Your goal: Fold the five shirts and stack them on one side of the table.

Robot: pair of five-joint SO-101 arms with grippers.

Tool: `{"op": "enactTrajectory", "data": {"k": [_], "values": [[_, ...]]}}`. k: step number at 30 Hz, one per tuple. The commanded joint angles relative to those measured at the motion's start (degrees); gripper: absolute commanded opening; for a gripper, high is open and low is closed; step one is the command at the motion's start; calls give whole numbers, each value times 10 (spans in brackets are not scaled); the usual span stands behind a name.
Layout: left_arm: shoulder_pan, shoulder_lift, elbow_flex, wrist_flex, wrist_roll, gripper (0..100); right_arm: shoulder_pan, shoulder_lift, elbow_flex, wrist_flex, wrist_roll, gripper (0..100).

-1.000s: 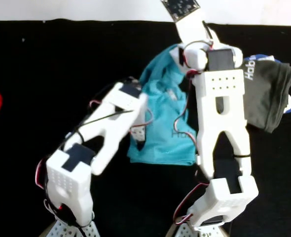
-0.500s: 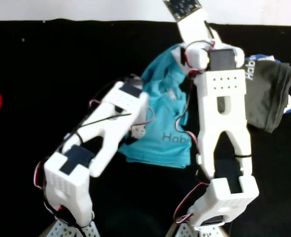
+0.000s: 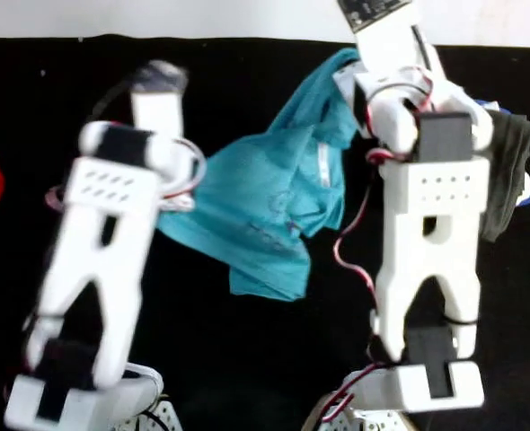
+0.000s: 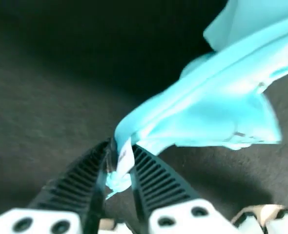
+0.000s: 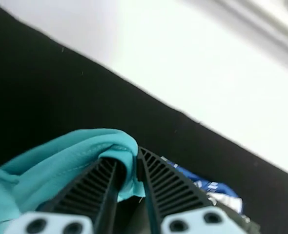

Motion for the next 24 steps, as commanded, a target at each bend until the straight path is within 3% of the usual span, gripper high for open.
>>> {"op": "enactTrajectory", "data": {"k": [1, 6, 13, 18, 24], "values": [[-14, -74, -28, 13, -11, 8, -6, -36, -22, -7, -7, 5], [-18, -55, 72, 1, -12, 8, -23, -6, 29, 5, -7, 5], [-76, 46, 238, -164, -13, 8, -78, 84, 125, -7, -6, 5], [-79, 153, 267, -247, -10, 15, -80, 138, 135, -34, -7, 5], [-95, 236, 235, -249, -10, 190, -75, 139, 136, -35, -5, 5]]}}
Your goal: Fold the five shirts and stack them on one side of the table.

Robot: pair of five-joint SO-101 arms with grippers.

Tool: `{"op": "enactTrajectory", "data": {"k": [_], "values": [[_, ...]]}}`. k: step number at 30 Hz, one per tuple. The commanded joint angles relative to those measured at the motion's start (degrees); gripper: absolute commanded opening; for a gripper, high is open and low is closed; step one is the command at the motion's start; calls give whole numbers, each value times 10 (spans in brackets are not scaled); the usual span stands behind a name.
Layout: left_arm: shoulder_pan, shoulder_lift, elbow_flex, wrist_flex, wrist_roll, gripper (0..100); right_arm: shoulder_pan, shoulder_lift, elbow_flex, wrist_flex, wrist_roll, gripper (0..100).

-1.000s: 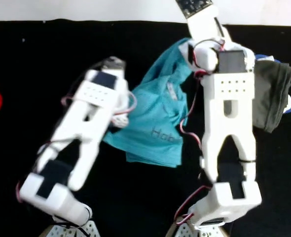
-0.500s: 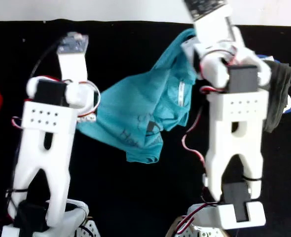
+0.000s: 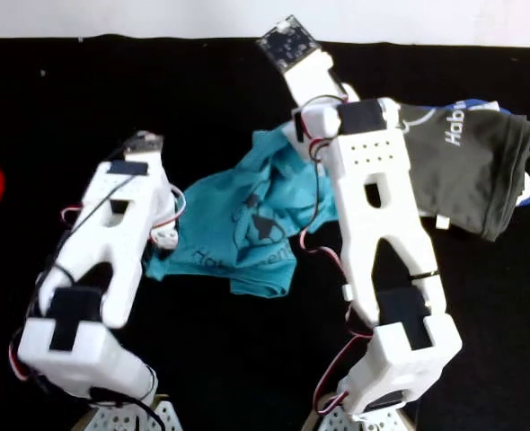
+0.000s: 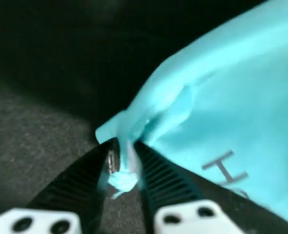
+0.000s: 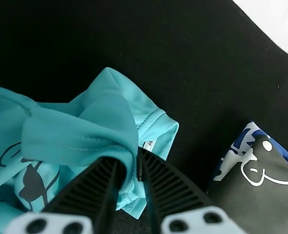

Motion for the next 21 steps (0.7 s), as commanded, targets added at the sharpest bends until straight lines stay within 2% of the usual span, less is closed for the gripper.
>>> {"op": "enactTrajectory", "data": {"k": [1, 5, 7, 16, 18, 21], "values": [[-25, 16, -36, 4, -2, 200, -1, -4, 0, -13, -5, 5], [-60, 28, -58, 3, -6, 197, 4, -4, 0, -12, -6, 5], [-67, 36, -59, 3, -33, 196, 5, -4, 0, -12, -6, 5], [-27, 51, -58, 11, -40, 191, 5, -4, 0, -15, -4, 5], [-2, 36, -60, 33, -24, 144, 5, -4, 0, -15, -4, 5], [32, 13, -55, 40, -13, 1, 5, -4, 0, -15, -4, 5]]}}
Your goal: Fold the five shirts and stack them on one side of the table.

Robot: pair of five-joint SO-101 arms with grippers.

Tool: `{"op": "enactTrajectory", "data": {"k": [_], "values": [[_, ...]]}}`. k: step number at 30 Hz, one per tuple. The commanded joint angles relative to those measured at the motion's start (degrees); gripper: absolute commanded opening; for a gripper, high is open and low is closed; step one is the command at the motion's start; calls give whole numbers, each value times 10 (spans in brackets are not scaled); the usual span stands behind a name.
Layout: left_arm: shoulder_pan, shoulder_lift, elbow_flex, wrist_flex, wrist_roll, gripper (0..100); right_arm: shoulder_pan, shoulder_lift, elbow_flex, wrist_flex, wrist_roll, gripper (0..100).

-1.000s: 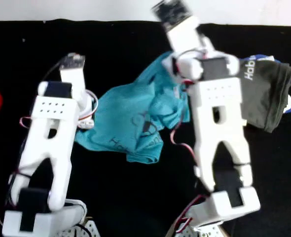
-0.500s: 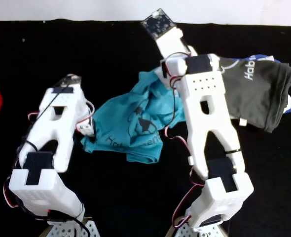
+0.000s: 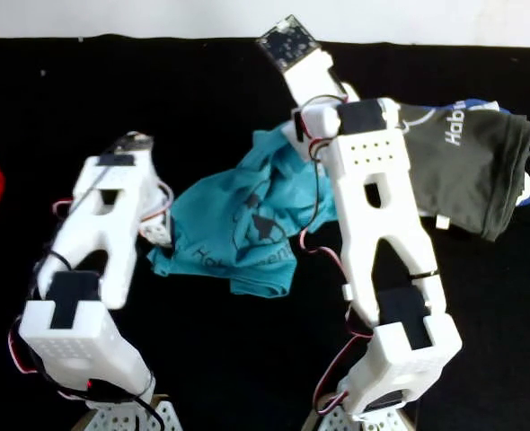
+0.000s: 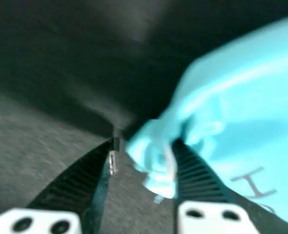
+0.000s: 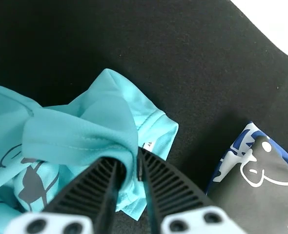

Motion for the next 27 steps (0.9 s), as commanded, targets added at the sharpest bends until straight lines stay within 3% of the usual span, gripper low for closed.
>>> {"op": "enactTrajectory", "data": {"k": [1, 7, 18, 27], "values": [[39, -32, -1, 13, 9, 13, 5, -5, 0, -11, -4, 5], [20, -51, -16, 28, 8, 10, 25, -44, 1, -7, -7, 5], [-47, -280, -206, 224, 5, 10, 62, -233, 0, -13, -7, 5], [-48, -502, -335, 236, 5, 10, 64, -379, 0, -48, -4, 5]]}}
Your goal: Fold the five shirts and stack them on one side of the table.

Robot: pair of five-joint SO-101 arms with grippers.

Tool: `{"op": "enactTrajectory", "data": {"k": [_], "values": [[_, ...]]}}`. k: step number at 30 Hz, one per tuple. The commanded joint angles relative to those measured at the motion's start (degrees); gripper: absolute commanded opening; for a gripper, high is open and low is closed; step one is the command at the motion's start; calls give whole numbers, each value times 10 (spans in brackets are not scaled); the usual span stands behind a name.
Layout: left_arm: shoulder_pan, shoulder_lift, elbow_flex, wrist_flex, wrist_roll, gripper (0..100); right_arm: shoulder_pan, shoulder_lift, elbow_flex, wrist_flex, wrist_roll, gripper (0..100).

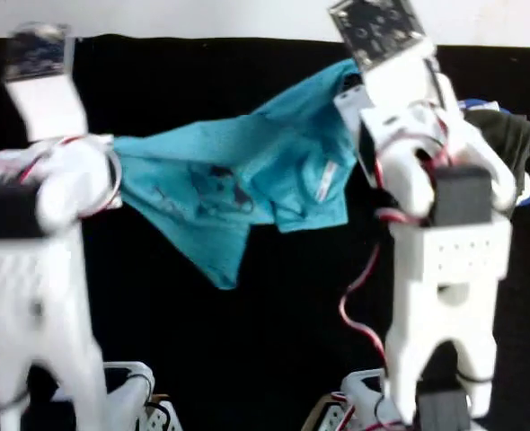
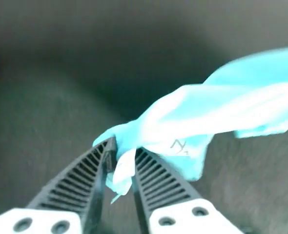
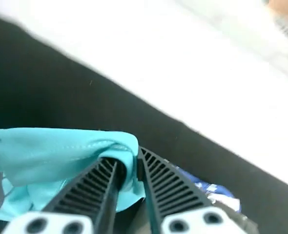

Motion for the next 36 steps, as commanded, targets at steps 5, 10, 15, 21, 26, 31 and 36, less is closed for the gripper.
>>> {"op": "enactTrajectory", "data": {"k": [5, 10, 15, 21, 26, 31, 36], "values": [[-9, -134, -113, 1, 1, 10, 9, -163, -7, -71, -4, 5], [-57, -150, -157, -3, 1, 10, 9, -237, -7, -97, -4, 5], [-91, -150, -176, -3, 0, 10, 9, -276, -7, -135, -4, 5], [-91, -154, -193, 1, 0, 10, 9, -307, -6, -139, -3, 5], [-92, -154, -233, 2, 1, 10, 9, -345, -5, -139, -3, 5], [-92, -147, -210, 10, 1, 10, 9, -321, 5, -141, -3, 5], [-92, -148, -54, -30, 0, 10, 7, -233, 49, -143, -3, 5]]}}
